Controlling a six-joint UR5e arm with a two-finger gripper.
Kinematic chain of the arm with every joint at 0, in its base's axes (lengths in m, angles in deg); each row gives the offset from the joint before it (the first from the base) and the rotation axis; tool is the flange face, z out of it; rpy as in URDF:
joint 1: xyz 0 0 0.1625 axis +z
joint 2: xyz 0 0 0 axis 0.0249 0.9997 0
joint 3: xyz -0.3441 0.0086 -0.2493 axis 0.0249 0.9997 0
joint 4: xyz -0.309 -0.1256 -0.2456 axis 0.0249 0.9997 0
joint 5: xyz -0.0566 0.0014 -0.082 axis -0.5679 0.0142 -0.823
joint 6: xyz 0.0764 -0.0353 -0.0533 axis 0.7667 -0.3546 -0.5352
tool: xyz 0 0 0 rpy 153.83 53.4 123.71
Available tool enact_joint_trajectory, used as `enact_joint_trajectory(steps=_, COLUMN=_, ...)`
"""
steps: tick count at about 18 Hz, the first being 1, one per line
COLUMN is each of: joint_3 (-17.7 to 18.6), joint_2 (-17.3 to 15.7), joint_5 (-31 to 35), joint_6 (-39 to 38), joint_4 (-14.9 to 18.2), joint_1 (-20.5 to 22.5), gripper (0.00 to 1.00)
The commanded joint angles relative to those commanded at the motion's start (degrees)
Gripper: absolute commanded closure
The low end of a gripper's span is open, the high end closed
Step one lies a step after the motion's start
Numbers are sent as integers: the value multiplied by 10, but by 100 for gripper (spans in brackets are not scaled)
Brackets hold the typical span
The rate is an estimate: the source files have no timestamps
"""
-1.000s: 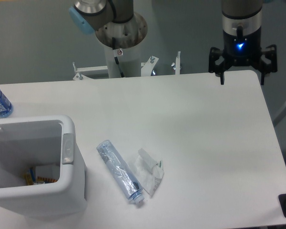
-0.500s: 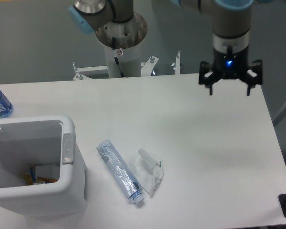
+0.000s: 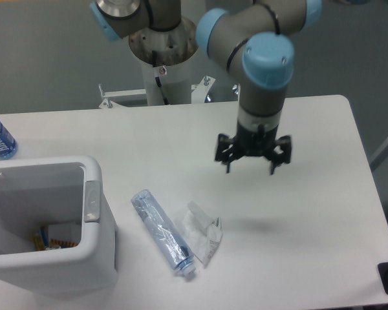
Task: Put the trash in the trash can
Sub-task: 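Move the open gripper down over the crumpled white tissue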
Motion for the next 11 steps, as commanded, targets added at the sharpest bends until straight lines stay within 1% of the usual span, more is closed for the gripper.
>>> enact_joint_trajectory(steps=3, joint_3=-7, joint_2=35, joint_5=-14, joint_6=-52, joint_4=-3, joint_1=-13, gripper=0)
enact_joint_trajectory(steps=5, joint_3=-19, joint_2=61, joint_5=-15, joint_6=-90, joint_4=-23, joint_1=-18, gripper=0)
enact_joint_trajectory(steps=8, joint_3=-22, joint_2=85, joint_5=-14, joint_6=-121, joint_4=-47, joint_1=-35, gripper=0)
enact_joint_trajectory(steps=10, joint_3=-22, joint_2=91, joint_5=-13, joint_6=-132, joint_4=-53, joint_1=-36, gripper=0)
enact_joint_trajectory(steps=11, joint_3=-25, joint_2=99, joint_5=-9, joint_6=-133, joint_4=-53, joint_1=-39, gripper=0)
